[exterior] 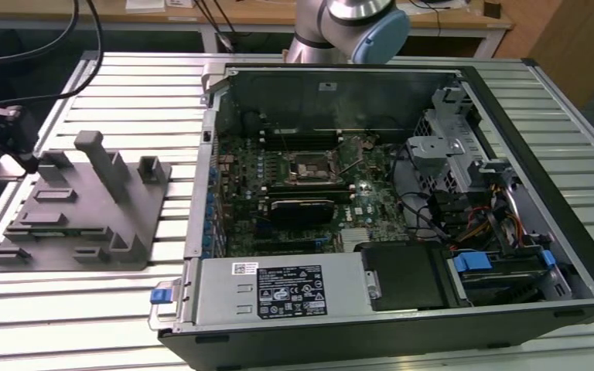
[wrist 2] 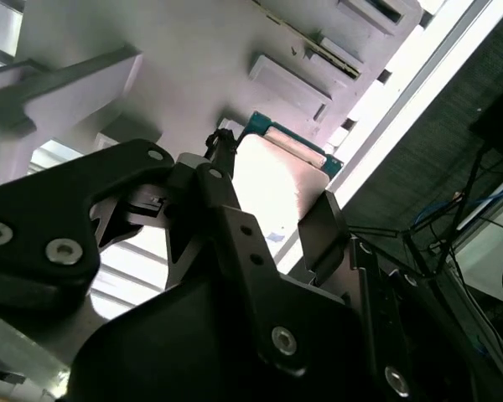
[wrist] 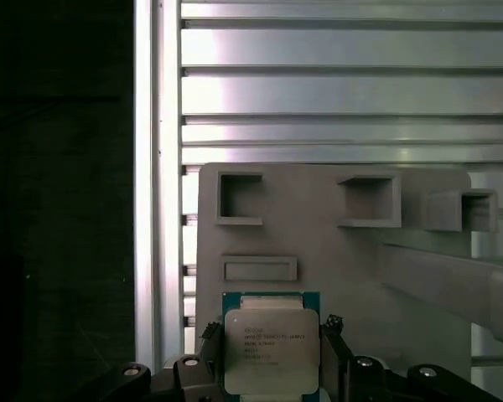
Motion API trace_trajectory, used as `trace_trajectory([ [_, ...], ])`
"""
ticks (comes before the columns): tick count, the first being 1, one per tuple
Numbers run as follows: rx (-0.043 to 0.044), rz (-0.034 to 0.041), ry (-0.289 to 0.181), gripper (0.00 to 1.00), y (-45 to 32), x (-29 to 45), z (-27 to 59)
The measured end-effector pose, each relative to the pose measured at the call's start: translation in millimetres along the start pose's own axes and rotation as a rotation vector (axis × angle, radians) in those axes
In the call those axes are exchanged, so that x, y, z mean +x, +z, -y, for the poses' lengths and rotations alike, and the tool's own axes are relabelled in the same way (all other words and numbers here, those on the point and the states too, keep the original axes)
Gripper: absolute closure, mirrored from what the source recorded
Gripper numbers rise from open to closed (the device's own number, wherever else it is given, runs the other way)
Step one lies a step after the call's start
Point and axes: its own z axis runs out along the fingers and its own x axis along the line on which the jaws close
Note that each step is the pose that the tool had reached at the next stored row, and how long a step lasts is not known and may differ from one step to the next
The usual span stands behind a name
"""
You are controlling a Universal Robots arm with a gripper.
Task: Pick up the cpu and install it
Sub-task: 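Pick up the cpu and move it towards the insertion slot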
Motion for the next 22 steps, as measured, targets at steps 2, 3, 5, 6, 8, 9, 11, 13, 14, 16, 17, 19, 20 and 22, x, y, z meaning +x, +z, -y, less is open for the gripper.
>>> trace_trajectory([
  [2,-0.0002,0.0029,0.000,0.45,-6.1,-0.2,-0.3],
  [3,-0.0002,0.0044,0.000,0.45,-9.3,-0.3,-0.4],
  [5,-0.0003,0.0075,0.000,0.45,-15.3,-0.6,-0.7],
  [6,-0.0003,0.0089,0.000,0.45,-17.8,-0.6,-0.9],
  [8,-0.0004,0.0114,-0.001,0.45,-22.2,-0.8,-1.1],
  [9,-0.0005,0.0124,-0.001,0.45,-23.9,-0.9,-1.2],
  [11,-0.0005,0.0142,-0.001,0.45,-27.8,-1.0,-1.3],
  [13,-0.0006,0.0162,-0.001,0.45,-31.6,-1.2,-1.5],
  [14,-0.0006,0.0171,-0.001,0.45,-33.7,-1.3,-1.6],
  [16,-0.0007,0.0191,-0.001,0.45,-37.9,-1.4,-1.8],
  [17,-0.0007,0.0200,-0.001,0.45,-40.4,-1.5,-1.9],
  [19,-0.0008,0.0222,-0.001,0.45,-45.9,-1.7,-2.2],
  [20,-0.0008,0.0232,-0.001,0.45,-48.5,-1.8,-2.3],
  [22,-0.0009,0.0255,-0.001,0.45,-53.7,-2.0,-2.5],
])
